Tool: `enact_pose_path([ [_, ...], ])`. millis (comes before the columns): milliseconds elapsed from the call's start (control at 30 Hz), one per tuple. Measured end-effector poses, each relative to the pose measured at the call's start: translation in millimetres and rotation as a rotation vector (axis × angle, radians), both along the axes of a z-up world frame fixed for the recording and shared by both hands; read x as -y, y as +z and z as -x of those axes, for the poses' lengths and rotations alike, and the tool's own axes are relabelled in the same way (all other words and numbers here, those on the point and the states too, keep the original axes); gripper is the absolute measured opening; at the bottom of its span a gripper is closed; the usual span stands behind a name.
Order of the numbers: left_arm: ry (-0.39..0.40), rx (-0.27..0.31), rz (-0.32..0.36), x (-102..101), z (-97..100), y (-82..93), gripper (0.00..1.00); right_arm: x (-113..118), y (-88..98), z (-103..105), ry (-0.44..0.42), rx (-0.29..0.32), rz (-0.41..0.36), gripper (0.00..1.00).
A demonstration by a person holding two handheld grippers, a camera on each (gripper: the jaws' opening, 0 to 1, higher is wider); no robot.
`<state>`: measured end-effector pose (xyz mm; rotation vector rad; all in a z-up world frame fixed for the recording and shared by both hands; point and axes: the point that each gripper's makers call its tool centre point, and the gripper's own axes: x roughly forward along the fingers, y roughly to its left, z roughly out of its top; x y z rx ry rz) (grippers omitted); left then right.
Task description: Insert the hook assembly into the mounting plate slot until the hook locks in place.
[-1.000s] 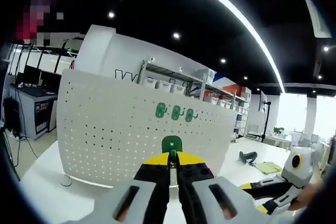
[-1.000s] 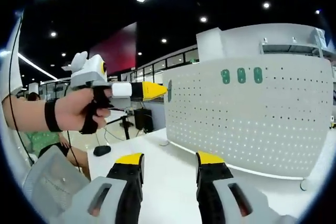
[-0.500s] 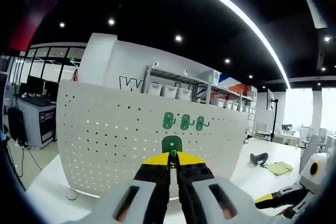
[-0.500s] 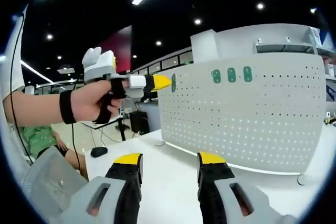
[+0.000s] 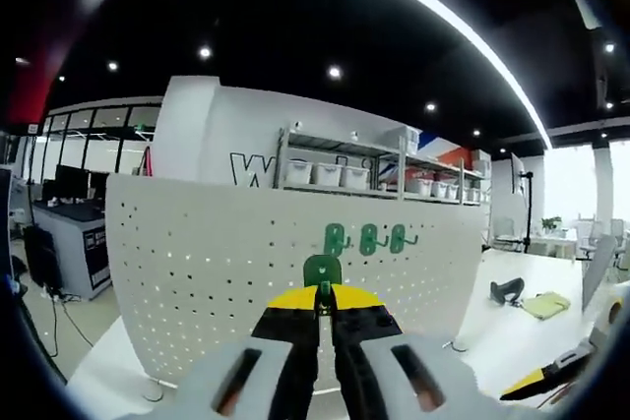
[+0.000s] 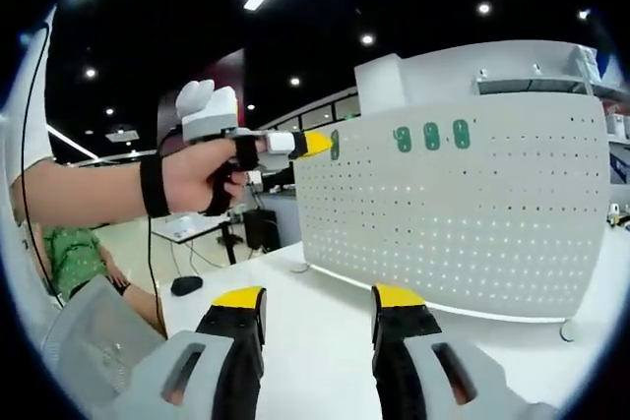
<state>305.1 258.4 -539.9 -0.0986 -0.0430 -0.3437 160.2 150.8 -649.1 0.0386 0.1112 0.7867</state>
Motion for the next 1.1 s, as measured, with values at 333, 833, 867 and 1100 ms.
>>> enact_pose_path([
  [333,0.044,0.013,-0.073,4.5,-14.5,-0.8,0.03,3.9,-7.8,2.9,0.003,-0.024,-0.003,0.45],
  [833,0.107,0.055,-0.048,3.4,-42.9,16.4,0.03,12.6,-15.5,2.4,-0.005,-0.046,-0.013,0.45],
  [867,0.113,0.059,-0.056,2.9,-44.9,17.3,0.03,11.8,-15.7,1.9,-0.002,-0.046,-0.013,0.45],
  [1100,0.138,0.065,-0.087,2.5,-59.2,19.2,0.03,7.5,-14.1,0.8,0.006,-0.044,-0.028,0.45],
])
